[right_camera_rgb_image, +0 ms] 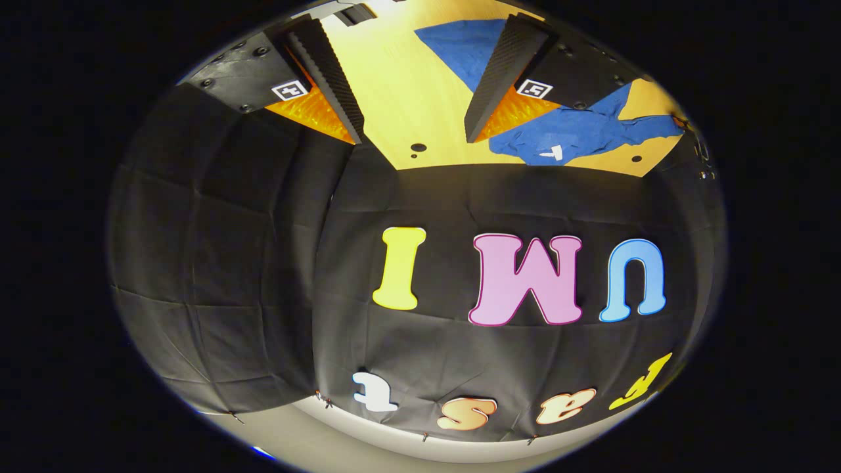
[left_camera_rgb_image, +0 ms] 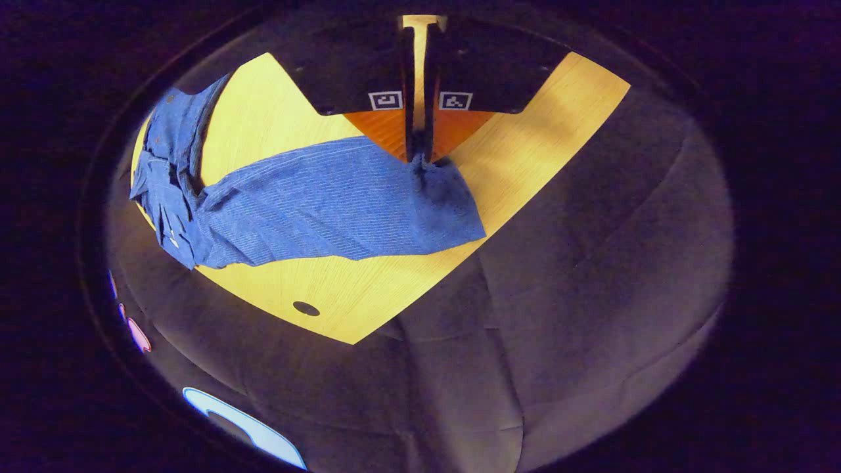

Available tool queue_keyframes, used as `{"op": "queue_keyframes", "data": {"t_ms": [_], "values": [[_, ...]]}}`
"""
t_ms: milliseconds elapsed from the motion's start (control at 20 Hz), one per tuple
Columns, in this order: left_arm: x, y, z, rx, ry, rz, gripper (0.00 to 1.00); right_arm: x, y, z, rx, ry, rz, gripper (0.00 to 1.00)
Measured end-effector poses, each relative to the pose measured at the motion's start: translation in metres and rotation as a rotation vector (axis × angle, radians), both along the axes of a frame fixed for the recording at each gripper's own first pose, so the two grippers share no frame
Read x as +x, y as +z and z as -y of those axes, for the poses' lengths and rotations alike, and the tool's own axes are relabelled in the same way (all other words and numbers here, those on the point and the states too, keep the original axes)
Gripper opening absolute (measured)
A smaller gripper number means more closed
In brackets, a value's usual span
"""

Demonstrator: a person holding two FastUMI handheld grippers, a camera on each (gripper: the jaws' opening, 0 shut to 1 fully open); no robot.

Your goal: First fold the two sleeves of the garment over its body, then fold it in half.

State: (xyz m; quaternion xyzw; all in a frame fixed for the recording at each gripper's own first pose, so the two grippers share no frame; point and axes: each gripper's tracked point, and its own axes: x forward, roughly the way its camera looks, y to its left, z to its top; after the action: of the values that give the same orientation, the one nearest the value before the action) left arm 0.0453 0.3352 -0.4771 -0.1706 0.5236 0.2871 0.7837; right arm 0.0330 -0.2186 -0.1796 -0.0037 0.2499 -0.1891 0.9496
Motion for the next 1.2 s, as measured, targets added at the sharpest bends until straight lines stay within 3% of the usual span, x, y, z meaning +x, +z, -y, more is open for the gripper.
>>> {"op": "queue_keyframes", "data": {"t_ms": [200,400,650,900,1100,1200], "values": [[0.016,0.012,0.011,-0.013,0.019,0.032,0.0,-0.005,-0.009,0.004,0.01,0.016,-0.019,0.99],[0.083,0.059,0.058,-0.034,-0.075,0.2,0.0,-0.005,-0.018,0.01,0.041,0.022,-0.024,0.98],[0.184,0.106,0.2,-0.141,-0.278,0.385,0.0,-0.007,-0.031,0.028,0.077,0.02,-0.026,0.99],[0.254,0.113,0.365,-0.281,-0.503,0.426,0.0,-0.018,-0.038,0.06,0.101,-0.007,-0.041,0.99],[0.287,0.112,0.462,-0.366,-0.58,0.438,0.0,-0.035,-0.045,0.087,0.118,-0.046,-0.049,0.98],[0.287,0.111,0.499,-0.415,-0.6,0.456,0.09,-0.043,-0.053,0.097,0.125,-0.053,-0.057,0.98]]}}
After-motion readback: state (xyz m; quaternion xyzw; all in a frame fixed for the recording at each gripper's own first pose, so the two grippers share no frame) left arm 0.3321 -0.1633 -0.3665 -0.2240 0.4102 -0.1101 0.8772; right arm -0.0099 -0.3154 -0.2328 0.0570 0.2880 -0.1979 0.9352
